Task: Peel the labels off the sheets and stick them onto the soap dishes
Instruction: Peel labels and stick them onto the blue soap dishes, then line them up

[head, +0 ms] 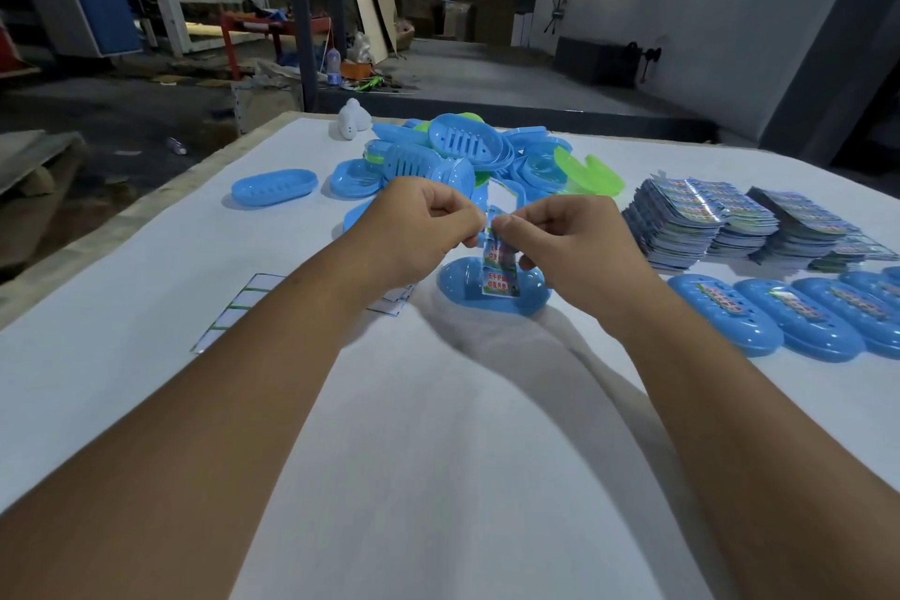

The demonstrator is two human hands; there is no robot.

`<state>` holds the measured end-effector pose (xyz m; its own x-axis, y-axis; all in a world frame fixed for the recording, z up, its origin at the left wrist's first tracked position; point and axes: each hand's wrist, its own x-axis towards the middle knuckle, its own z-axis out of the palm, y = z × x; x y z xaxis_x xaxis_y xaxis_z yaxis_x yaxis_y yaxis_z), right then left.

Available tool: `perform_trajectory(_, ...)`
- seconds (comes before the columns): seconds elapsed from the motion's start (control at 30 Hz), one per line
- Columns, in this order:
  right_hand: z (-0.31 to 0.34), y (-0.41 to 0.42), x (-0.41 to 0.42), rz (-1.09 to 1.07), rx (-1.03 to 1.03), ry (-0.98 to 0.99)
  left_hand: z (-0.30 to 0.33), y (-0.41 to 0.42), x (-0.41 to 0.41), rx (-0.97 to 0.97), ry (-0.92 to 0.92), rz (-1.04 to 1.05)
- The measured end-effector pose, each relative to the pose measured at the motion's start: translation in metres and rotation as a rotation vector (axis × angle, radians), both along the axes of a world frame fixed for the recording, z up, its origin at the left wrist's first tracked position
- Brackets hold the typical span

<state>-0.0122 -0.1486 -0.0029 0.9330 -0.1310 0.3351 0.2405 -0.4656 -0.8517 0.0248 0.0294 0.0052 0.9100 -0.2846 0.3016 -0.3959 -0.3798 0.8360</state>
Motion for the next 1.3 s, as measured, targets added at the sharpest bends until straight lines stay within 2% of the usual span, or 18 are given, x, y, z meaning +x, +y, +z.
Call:
perform_trajectory(0.13,0.005,0.004,-0.005,0.049,0.048,0.008,-0.002,-0.002,-0.001,0.001,-0.027,-0.032)
perform_trajectory(0.4,0.006,0.006,-0.007,0.010,0.050,0.040,-0.005,-0.006,-0.003,0.026,-0.077,-0.033)
perform_trajectory(0.7,0.003,0.001,-0.002,-0.004,0.078,0.043,-0.003,-0.006,-0.002,0.050,-0.062,0.128)
perform_trajectory(0.93,0.005,-0.009,-0.001,-0.034,0.123,0.118,-0.003,0.003,0.004,0.169,-0.005,0.238)
perform_trajectory(1.13,0.006,-0.013,0.000,-0.053,0.107,0.173,-0.007,0.006,0.014,0.333,0.064,0.311)
perform_trajectory(1.23,0.006,-0.014,0.000,-0.062,0.110,0.189,-0.007,0.010,0.017,0.481,0.090,0.343)
perform_trajectory(1.3,0.005,-0.014,0.000,-0.063,0.093,0.206,-0.007,0.012,0.018,0.499,0.103,0.342)
